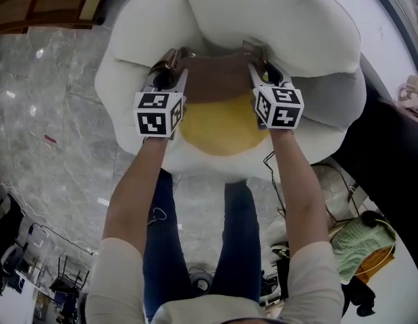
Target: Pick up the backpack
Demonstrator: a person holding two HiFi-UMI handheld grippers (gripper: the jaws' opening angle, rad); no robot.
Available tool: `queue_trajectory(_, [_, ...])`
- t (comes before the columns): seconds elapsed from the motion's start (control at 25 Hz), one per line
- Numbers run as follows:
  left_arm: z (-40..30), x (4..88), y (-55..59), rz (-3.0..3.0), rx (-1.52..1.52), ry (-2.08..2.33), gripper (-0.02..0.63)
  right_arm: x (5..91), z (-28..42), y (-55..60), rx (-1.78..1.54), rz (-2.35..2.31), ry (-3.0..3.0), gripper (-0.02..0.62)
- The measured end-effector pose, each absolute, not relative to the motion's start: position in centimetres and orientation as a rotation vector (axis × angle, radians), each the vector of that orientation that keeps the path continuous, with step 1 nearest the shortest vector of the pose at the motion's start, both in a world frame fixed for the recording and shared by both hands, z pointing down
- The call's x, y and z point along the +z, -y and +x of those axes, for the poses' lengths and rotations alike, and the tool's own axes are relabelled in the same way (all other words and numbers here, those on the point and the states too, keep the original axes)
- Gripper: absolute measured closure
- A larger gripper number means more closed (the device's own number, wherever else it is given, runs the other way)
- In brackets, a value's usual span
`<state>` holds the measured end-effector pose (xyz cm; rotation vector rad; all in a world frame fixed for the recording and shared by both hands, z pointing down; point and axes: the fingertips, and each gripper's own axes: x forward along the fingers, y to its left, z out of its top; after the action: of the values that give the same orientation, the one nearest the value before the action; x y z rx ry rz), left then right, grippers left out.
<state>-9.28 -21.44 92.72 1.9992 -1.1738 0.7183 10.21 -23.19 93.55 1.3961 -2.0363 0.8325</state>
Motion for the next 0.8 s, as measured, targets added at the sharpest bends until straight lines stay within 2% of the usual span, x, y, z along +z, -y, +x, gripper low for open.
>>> queue_trajectory(0.36, [-10.0,87.5,19.9,2.049,0.633,1.224,0.492,86.6,9.5,22.0,0.682,1.451,2.091,0.436])
queue_trajectory(0.8, [-11.3,73.6,18.9,2.179,0.540,1.278,0.492,71.7,8.2,20.1,0.538,1.508,2.202,0.436])
